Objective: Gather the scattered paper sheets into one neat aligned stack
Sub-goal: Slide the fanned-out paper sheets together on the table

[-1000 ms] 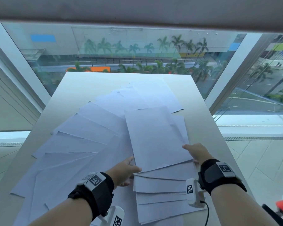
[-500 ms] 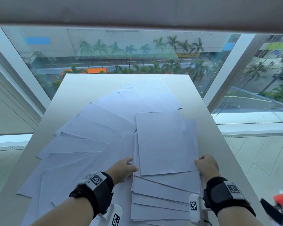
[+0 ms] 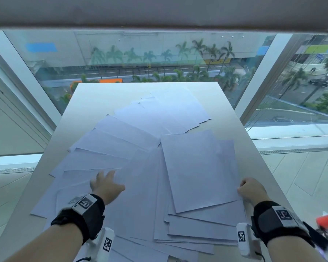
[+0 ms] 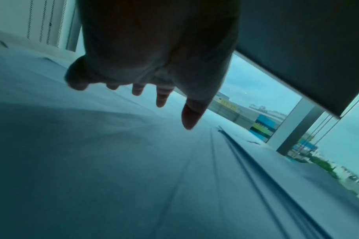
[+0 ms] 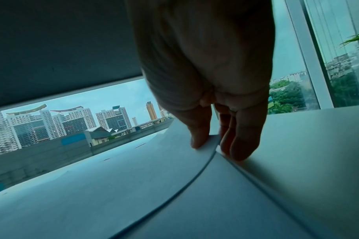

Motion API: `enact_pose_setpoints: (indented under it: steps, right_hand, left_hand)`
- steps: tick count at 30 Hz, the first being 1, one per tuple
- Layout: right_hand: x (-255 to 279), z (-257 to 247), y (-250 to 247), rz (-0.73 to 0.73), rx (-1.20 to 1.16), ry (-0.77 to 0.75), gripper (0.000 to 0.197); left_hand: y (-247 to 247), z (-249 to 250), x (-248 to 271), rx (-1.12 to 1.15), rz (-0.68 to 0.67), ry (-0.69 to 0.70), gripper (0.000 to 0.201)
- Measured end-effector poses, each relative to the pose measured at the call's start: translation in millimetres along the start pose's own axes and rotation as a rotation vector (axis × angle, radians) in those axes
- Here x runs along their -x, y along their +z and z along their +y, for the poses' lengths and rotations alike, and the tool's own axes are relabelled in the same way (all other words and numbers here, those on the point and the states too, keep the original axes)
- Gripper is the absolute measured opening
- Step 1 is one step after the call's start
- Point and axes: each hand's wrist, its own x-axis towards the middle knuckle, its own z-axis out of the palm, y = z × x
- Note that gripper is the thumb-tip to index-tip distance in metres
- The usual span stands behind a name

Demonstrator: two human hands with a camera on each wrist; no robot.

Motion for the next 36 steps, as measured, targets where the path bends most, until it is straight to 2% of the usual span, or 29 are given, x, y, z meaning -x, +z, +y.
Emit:
enact_pose_setpoints:
  steps: [1, 2, 3, 4, 5, 10, 12, 16, 20, 23, 25, 27, 29, 31, 33, 36]
  right_hand:
    - [6.1, -7.7, 0.6, -0.030, -0.029, 0.006, 0.010]
    - [8.8, -11.5, 4.4, -0.056, -0.044, 0.012, 0.014]
    - [10.2, -14.1, 9.7, -0.080, -0.053, 0.025, 0.042]
    - [16.9, -18.3, 13.6, -0.099, -0.047, 0.050, 0.060]
    - [23.3, -21.4, 18.3, -0.096, -0.050, 0.066, 0.069]
    - [56.7, -24.3, 43.0, -0.138, -0.042, 0.001, 0.070]
    - [71.5, -23.9, 55.0, -0.160, -0.022, -0.052, 0.073]
    - [101.2, -21.5, 72.7, -0.186, 0.025, -0.148, 0.066]
    - [100.6, -21.4, 59.8, -0.157, -0.099, -0.185, 0.041]
    - [75.0, -23.3, 44.0, -0.117, -0.240, -0.088, 0.043]
    - [64.9, -27.6, 35.4, -0.153, -0.473, 0.034, 0.045]
    - [64.2, -35.2, 29.3, -0.209, -0.658, 0.109, 0.032]
    - [67.6, -41.4, 30.8, -0.250, -0.604, 0.110, 0.026]
    - [73.7, -45.0, 41.5, -0.247, -0.414, 0.046, 0.020]
    - [81.0, -43.3, 56.5, -0.246, -0.228, -0.039, 0.018]
    - [94.8, -38.1, 67.1, -0.298, -0.167, -0.121, 0.013]
  left_hand:
    - [1.6, -3.6, 0.5, -0.056, -0.046, -0.002, 0.099]
    - [3.7, -6.3, 1.5, -0.094, -0.085, 0.005, 0.101]
    - [5.1, -6.7, 3.2, -0.122, -0.109, 0.029, 0.102]
    - [5.1, -5.8, 5.9, -0.135, -0.124, 0.055, 0.100]
    - [5.2, -5.2, 7.6, -0.133, -0.136, 0.089, 0.098]
    - [-0.6, -9.1, 13.3, 0.065, -0.234, 0.205, 0.095]
    - [0.5, -11.2, 13.2, 0.061, -0.240, 0.231, 0.092]
    - [8.3, -11.5, 13.4, 0.076, -0.222, 0.268, 0.072]
    - [8.7, -11.0, 16.6, 0.088, -0.201, 0.291, 0.063]
    - [6.3, -12.5, 20.6, 0.078, -0.179, 0.281, 0.061]
    - [5.6, -12.6, 23.2, 0.068, -0.143, 0.257, 0.057]
    - [6.3, -9.4, 26.9, 0.059, -0.128, 0.233, 0.055]
    - [7.8, -3.7, 30.6, 0.046, -0.145, 0.214, 0.055]
    - [8.4, 1.4, 33.0, 0.051, -0.160, 0.201, 0.046]
    - [8.0, 4.2, 32.4, 0.056, -0.156, 0.190, 0.046]
    - [7.4, 7.1, 29.5, 0.042, -0.106, 0.160, 0.048]
